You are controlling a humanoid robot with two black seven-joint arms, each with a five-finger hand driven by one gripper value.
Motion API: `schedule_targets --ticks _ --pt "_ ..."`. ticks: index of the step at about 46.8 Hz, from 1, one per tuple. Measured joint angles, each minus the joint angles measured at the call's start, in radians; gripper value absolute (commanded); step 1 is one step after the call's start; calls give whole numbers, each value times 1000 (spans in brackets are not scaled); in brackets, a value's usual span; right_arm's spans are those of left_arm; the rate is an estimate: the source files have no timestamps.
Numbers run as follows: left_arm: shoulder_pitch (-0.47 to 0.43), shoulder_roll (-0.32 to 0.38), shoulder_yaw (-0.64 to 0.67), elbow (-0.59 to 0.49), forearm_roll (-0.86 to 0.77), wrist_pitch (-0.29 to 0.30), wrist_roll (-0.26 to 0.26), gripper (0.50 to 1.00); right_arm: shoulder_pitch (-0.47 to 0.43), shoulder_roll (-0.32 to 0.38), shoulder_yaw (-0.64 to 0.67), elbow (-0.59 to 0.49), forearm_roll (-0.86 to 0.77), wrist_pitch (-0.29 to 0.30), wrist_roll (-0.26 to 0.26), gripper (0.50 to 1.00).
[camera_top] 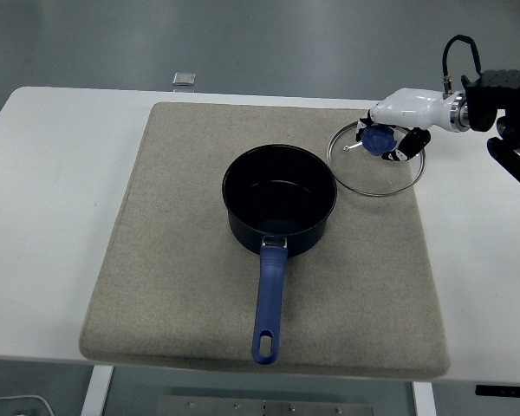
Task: Lift the pot lid and place it to the right of the pot.
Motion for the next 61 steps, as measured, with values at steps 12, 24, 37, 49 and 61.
schedule_targets --ticks 12,24,37,49,61 --pt "0 0 0 0 1 0 0 1000 -13 0 -4 3 30 -4 0 500" --pt "0 0 0 0 1 0 0 1000 -28 4 -5 3 31 -20 0 500" --pt "0 0 0 0 0 0 0 1000 -38 10 -5 2 32 -19 0 500" --pt "0 0 0 0 0 0 0 1000 -40 17 -5 5 54 -15 0 743" --pt "0 0 0 0 0 0 0 1000 -35 15 -7 11 132 -8 0 905"
